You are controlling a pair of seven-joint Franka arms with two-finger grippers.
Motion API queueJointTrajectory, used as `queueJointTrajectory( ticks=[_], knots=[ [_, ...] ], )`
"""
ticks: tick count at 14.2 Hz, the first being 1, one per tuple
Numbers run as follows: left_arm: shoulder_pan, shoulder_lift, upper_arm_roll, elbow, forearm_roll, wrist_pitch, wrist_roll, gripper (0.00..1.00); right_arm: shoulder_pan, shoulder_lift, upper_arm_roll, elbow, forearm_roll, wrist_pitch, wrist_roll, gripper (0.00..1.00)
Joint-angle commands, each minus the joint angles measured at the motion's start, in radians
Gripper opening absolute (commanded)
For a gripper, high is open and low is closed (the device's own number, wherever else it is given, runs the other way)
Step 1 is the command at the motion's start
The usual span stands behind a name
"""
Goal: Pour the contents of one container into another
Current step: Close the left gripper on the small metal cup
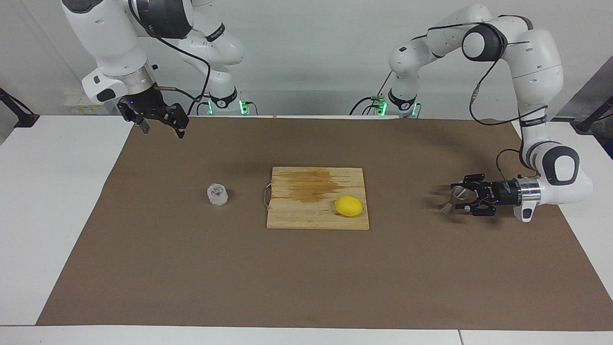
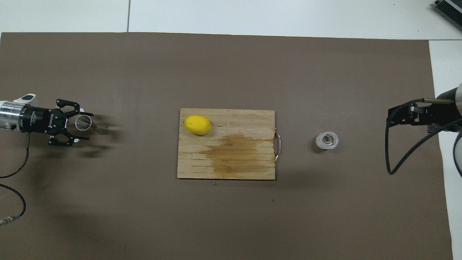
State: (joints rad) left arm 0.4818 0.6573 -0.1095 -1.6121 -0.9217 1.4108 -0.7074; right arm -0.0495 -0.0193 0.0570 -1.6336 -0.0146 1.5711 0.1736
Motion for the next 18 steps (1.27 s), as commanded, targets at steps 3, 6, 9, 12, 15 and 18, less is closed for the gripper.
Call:
queueJointTrajectory(
  ticks=[3,6,9,12,15,18],
  knots=[
    [0.021,0.002,-0.015,-0.012,-0.040,-0.019,0.013,0.70,-0.010,-0.024,0.003,-0.025,0.019,0.003,-0.016,1.00],
    [0.023,0.002,-0.013,-0.012,-0.042,-0.019,0.013,0.61,-0.010,-0.024,0.003,-0.025,0.019,0.003,-0.016,1.00],
    [0.024,0.002,-0.013,-0.012,-0.040,-0.018,0.013,0.61,-0.010,-0.024,0.003,-0.025,0.019,0.003,-0.016,1.00],
    [0.032,0.004,-0.013,-0.012,-0.042,-0.018,0.013,0.61,-0.010,-0.024,0.003,-0.025,0.019,0.003,-0.016,1.00],
    [0.032,0.004,-0.015,-0.012,-0.046,-0.018,0.013,0.58,-0.010,-0.024,0.003,-0.025,0.019,0.003,-0.016,1.00],
    [0.034,0.004,-0.013,-0.020,-0.060,-0.016,0.013,0.50,-0.010,-0.024,0.003,-0.025,0.019,0.003,-0.016,1.00]
  ],
)
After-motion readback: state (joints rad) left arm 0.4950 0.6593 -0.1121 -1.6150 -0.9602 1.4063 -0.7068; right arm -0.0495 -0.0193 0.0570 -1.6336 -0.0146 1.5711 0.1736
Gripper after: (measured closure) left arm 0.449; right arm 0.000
